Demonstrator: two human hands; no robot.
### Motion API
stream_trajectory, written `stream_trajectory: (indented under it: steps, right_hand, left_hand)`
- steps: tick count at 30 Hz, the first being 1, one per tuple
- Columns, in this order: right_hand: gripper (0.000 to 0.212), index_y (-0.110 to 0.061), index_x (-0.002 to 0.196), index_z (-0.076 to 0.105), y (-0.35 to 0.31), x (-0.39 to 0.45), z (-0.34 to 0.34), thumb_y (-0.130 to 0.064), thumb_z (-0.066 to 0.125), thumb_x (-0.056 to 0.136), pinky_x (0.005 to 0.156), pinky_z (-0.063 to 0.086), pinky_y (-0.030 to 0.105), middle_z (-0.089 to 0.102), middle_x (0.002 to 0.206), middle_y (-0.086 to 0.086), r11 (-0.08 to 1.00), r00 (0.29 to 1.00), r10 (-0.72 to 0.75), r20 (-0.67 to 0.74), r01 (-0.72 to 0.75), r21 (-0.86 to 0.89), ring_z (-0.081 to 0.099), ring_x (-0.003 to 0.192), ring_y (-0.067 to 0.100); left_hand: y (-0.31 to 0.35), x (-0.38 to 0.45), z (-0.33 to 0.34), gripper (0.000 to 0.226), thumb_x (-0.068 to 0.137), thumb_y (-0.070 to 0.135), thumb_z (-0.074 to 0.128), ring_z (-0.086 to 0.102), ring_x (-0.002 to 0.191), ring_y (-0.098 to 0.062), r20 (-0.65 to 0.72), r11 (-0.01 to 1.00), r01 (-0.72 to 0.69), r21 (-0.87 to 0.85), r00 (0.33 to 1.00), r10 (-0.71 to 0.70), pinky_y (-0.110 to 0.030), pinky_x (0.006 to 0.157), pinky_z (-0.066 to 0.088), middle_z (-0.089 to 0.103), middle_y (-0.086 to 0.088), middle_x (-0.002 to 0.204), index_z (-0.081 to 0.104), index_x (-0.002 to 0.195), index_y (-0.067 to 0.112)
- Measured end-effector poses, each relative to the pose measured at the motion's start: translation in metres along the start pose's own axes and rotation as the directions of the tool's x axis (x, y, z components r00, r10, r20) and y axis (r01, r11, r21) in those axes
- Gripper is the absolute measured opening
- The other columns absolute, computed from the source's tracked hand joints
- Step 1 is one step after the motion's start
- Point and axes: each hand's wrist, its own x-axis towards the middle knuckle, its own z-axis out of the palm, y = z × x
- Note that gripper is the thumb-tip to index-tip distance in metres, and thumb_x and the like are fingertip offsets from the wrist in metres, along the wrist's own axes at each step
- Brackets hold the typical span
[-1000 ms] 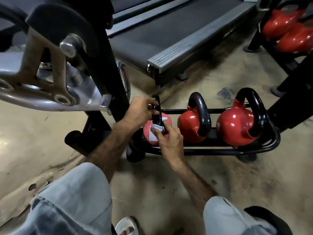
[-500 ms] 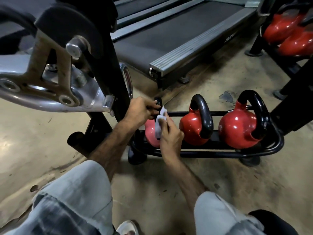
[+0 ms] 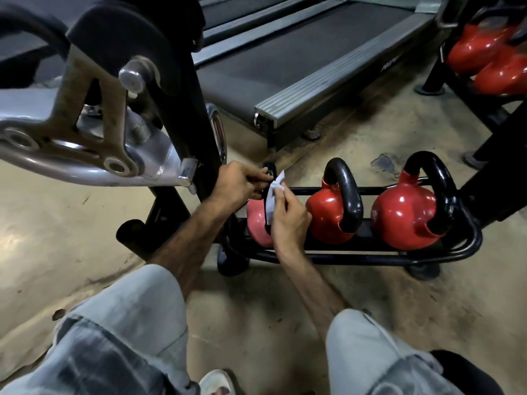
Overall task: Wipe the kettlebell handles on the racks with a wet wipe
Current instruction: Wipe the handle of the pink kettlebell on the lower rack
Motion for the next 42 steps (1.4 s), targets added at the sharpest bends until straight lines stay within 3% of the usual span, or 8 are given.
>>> stream_trajectory:
  steps: [5,8,12,18,23,27,39,42]
  right_hand:
    - [0.038,-0.022,0.125,0.065,0.029,-0.043,-0.032,-0.041,0.059,0.092,0.058,0.042,0.007,0.065,0.076,-0.005,0.995,0.992,-0.088,0.091,0.091,-0.037,0.061,0.063,-0.005]
    - [0.037,-0.011,0.127,0.063,0.051,-0.028,-0.040,-0.029,0.053,0.096,0.091,0.054,0.035,0.070,0.116,0.005,0.882,0.882,-0.441,0.168,0.460,-0.104,0.067,0.106,0.013]
    - [0.030,-0.008,0.125,0.063,0.037,0.023,-0.037,-0.008,0.049,0.098,0.112,0.036,0.047,0.057,0.136,0.008,0.354,0.383,-0.747,0.543,0.921,-0.163,0.044,0.136,0.024]
    - [0.029,-0.009,0.111,0.068,0.011,0.055,-0.059,-0.013,0.045,0.093,0.119,0.022,0.046,0.069,0.116,0.007,-0.206,-0.286,-0.360,0.888,0.953,0.223,0.054,0.124,0.028]
    - [0.022,-0.012,0.088,0.069,-0.022,0.067,-0.033,-0.028,0.054,0.085,0.099,0.036,0.036,0.068,0.085,0.004,-0.210,-0.137,-0.377,0.916,0.976,0.060,0.062,0.087,0.026]
    - [0.018,-0.012,0.083,0.066,-0.022,0.065,-0.028,-0.029,0.059,0.083,0.092,0.032,0.036,0.066,0.077,0.004,-0.282,-0.263,-0.275,0.925,0.942,0.184,0.061,0.078,0.026]
    - [0.033,-0.008,0.113,0.068,0.001,0.062,-0.063,-0.010,0.041,0.096,0.118,0.022,0.050,0.063,0.127,0.011,-0.368,-0.333,-0.314,0.889,0.906,0.210,0.049,0.130,0.033]
    - [0.035,-0.009,0.126,0.062,0.017,0.061,-0.071,-0.004,0.049,0.094,0.116,0.028,0.050,0.050,0.144,0.009,-0.285,-0.211,-0.470,0.857,0.955,0.078,0.036,0.141,0.029]
  left_hand:
    - [-0.001,0.005,0.001,0.025,0.081,-0.018,0.059,0.068,0.090,-0.018,-0.005,0.999,-0.020,0.035,1.000,0.020,-0.024,0.069,0.059,0.065,-0.013,0.116,0.069,0.101,-0.006]
    - [-0.003,0.009,-0.002,0.023,0.079,-0.016,0.063,0.068,0.087,-0.016,-0.022,0.984,-0.106,0.141,0.994,0.110,-0.014,0.064,0.055,0.067,-0.012,0.110,0.071,0.097,-0.005]
    - [-0.008,0.015,-0.010,0.035,0.076,-0.026,0.050,0.068,0.095,-0.024,0.018,0.914,-0.300,0.273,0.951,0.307,-0.017,0.078,0.055,0.070,-0.017,0.101,0.072,0.092,-0.005]
    - [-0.011,0.020,-0.013,0.056,0.066,-0.033,0.041,0.060,0.113,-0.028,0.247,0.766,-0.473,0.435,0.881,0.403,-0.038,0.092,0.053,0.060,-0.021,0.124,0.065,0.110,-0.008]
    - [-0.007,0.028,-0.013,0.037,0.080,-0.016,0.053,0.063,0.109,-0.017,0.183,0.739,-0.439,0.511,0.896,0.405,-0.029,0.091,0.051,0.067,-0.012,0.116,0.071,0.105,0.003]
    - [-0.006,0.034,-0.014,0.040,0.082,-0.016,0.046,0.062,0.109,-0.013,0.158,0.828,-0.328,0.455,0.945,0.288,-0.032,0.094,0.052,0.068,-0.008,0.115,0.072,0.103,0.007]
    - [-0.006,0.035,-0.013,0.034,0.088,-0.009,0.048,0.058,0.115,-0.011,0.151,0.864,-0.284,0.416,0.958,0.242,-0.024,0.095,0.049,0.066,-0.005,0.119,0.071,0.106,0.007]
    - [-0.006,0.035,-0.012,0.028,0.088,-0.007,0.053,0.059,0.113,-0.012,0.163,0.838,-0.315,0.445,0.949,0.270,-0.018,0.092,0.047,0.066,-0.008,0.120,0.070,0.107,0.005]
